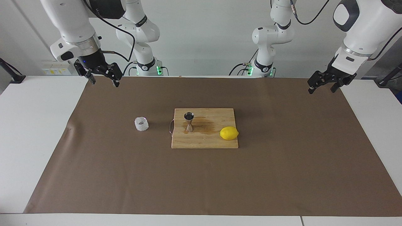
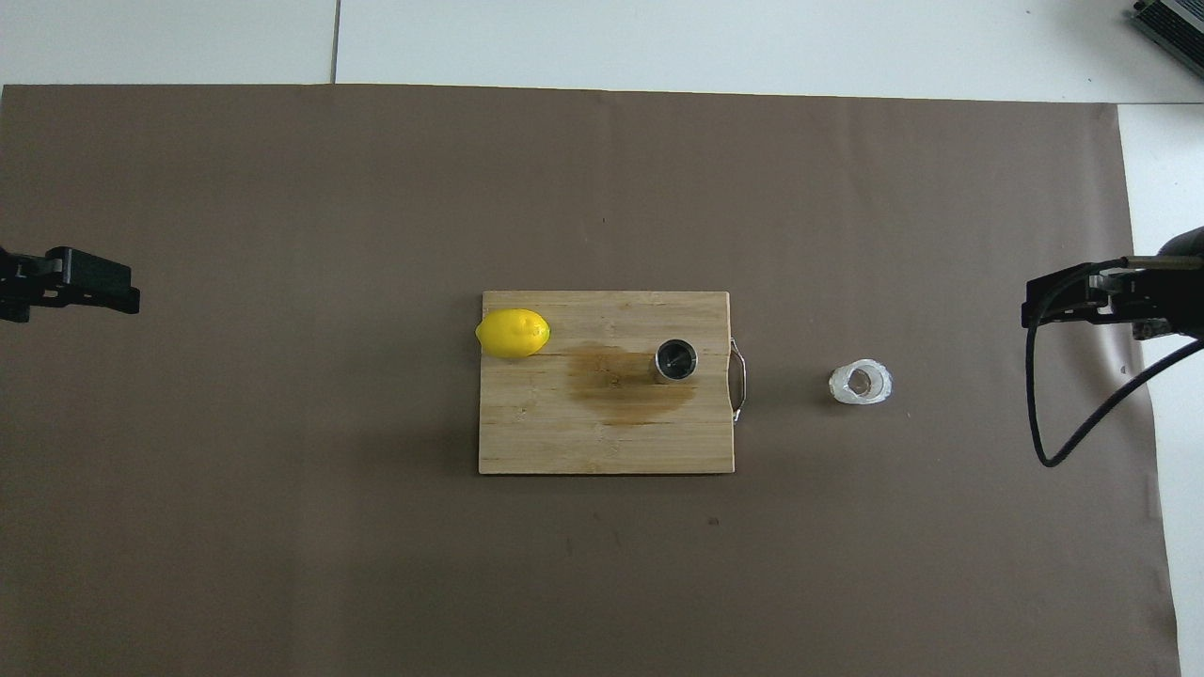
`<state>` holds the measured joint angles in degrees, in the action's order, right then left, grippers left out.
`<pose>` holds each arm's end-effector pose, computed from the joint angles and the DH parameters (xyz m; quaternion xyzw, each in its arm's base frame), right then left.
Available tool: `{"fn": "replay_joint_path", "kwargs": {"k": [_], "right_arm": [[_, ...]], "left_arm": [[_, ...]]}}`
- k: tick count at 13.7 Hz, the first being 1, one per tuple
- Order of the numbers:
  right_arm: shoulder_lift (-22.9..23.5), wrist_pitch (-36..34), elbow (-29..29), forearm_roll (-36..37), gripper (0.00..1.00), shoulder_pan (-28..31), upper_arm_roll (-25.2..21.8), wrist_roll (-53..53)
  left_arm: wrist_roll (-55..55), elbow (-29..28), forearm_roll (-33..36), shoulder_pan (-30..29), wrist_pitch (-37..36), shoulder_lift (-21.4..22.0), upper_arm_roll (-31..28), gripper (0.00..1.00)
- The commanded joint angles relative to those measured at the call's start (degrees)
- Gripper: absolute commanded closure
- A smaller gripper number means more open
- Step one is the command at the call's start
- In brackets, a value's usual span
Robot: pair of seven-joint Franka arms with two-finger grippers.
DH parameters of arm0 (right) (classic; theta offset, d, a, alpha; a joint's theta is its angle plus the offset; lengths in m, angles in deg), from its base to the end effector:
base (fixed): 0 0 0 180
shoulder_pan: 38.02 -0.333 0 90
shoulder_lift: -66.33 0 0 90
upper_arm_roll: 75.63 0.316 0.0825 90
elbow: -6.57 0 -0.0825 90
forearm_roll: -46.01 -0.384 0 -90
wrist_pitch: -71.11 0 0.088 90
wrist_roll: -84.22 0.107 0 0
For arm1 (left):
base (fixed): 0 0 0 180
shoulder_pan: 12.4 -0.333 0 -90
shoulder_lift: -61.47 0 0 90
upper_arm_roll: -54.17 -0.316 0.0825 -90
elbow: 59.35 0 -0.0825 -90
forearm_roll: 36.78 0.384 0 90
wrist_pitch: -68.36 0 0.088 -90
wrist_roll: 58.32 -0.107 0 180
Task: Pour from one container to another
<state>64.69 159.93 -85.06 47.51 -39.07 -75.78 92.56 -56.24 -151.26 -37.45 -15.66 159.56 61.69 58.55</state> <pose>0.5432 0.0057 0.6251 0.9977 -0.0650 -0.0091 0.0138 0.5545 -0.0122 0.6127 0.9999 0.0085 -0.0044 0.0056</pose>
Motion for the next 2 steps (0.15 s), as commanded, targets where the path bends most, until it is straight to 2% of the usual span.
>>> {"fn": "replay_joint_path", "kwargs": {"k": [1,2], "right_arm": [[0.0,-0.9,0.5,0.4,0.00,0.2,0.2,0.7],[0.0,-0.8,0.5,0.4,0.00,0.2,0.2,0.8]], "left_arm": [[-0.1,-1.6,1.1,-0.4,-0.1,1.5,0.4,0.00],[-0.1,-1.6,1.0,-0.4,-0.1,1.5,0.4,0.00]]}}
